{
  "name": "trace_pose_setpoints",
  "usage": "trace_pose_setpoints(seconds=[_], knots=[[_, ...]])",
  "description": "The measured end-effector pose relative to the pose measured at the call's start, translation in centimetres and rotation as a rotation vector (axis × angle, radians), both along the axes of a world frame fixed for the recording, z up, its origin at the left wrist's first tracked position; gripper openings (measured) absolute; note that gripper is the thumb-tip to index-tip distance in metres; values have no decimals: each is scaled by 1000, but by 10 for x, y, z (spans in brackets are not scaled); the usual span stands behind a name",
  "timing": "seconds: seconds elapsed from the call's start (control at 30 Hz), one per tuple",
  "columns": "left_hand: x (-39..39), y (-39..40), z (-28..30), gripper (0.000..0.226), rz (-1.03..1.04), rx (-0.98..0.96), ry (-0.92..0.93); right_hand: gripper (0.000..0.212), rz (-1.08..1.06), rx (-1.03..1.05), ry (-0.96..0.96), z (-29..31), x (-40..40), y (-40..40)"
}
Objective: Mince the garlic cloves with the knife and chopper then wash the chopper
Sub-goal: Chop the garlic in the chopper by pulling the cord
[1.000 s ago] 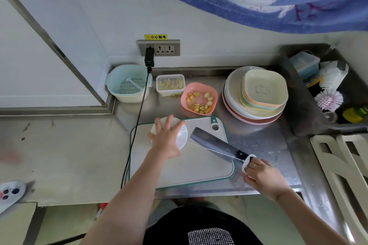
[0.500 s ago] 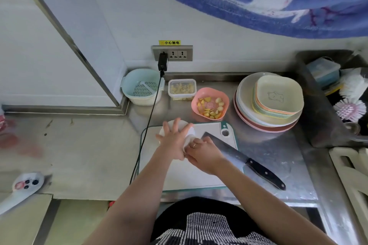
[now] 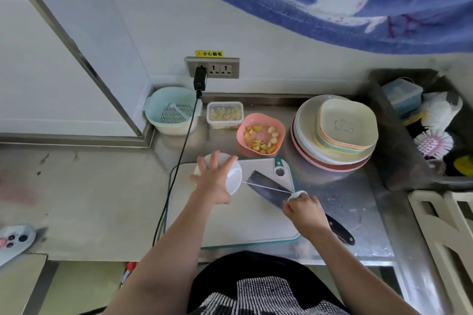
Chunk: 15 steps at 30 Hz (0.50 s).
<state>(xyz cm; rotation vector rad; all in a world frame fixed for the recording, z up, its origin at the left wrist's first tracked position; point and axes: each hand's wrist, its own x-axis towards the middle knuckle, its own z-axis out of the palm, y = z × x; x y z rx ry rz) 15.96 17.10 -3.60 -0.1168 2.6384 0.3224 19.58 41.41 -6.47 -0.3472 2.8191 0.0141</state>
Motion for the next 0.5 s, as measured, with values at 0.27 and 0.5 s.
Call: trace_pose_setpoints(seconds=[0.27,0.5], knots=[[-5,-2,-1,111,-20,-21,16,33,349,-237,45,27,-26,-84],[-5,-1,-5,114,-1,-6,32,36,351,-111,-47,20,-23,-102]])
